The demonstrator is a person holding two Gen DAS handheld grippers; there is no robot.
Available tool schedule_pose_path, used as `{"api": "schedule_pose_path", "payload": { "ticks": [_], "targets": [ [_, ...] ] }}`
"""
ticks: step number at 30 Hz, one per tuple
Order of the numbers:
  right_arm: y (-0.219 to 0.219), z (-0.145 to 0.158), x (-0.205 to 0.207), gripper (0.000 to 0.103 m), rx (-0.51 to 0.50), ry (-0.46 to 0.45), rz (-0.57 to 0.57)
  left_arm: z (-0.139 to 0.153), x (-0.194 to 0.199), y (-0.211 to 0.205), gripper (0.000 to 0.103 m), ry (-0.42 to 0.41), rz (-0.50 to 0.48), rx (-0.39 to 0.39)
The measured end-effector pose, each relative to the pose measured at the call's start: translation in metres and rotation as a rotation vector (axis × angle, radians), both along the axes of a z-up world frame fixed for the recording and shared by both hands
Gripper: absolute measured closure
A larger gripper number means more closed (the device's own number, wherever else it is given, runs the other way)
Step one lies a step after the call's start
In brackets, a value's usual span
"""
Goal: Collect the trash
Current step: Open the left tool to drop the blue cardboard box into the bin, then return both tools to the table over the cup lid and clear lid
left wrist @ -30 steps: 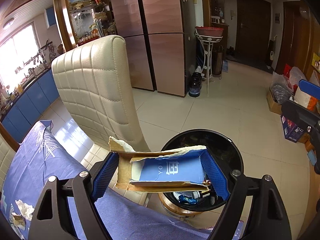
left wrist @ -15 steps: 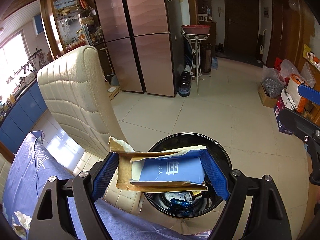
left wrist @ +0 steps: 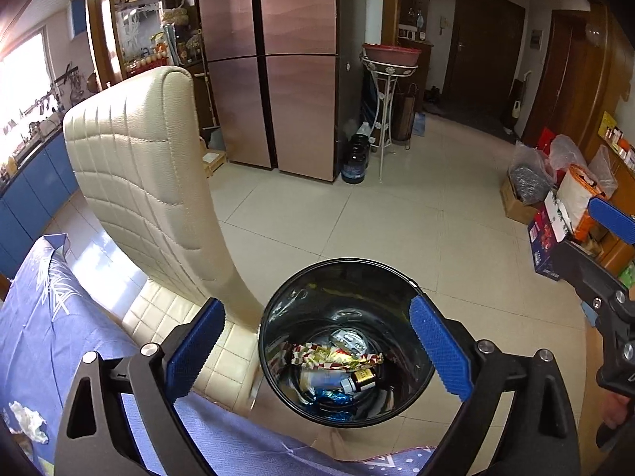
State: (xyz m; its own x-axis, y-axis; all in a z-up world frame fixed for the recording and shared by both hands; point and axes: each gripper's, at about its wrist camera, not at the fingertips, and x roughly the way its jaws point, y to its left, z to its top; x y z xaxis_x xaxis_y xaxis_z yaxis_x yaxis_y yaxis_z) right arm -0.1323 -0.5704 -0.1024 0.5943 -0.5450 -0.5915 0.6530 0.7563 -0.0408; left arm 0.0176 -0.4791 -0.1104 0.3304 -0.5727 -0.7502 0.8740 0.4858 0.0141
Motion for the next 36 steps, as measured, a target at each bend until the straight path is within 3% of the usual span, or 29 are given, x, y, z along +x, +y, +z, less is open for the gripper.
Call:
{"api": "schedule_pose_path", "payload": {
  "ticks": [7,14,25,36],
  "targets": [
    [0.013,0.002,0.012,0.011,0.002,-0.004,0.042,0.003,0.006,0.018,0.011,-0.009,0.037,-0.006],
    [0.041,0.006,0.039,0.011,-0.008,-0.008,0.143,0.007,0.029,0.067,0.011,-0.015,0.142,-0.008],
    [0.127,0.018,0.106,0.011,-0.019,-0.027,0.39,0.012,0.072,0.189,0.011,-0.027,0.395,0.0],
    [0.239,0.019,0.157,0.011,-0.037,-0.018,0.655,0.006,0.091,0.324,0.011,-0.018,0.665,0.016]
  ]
}}
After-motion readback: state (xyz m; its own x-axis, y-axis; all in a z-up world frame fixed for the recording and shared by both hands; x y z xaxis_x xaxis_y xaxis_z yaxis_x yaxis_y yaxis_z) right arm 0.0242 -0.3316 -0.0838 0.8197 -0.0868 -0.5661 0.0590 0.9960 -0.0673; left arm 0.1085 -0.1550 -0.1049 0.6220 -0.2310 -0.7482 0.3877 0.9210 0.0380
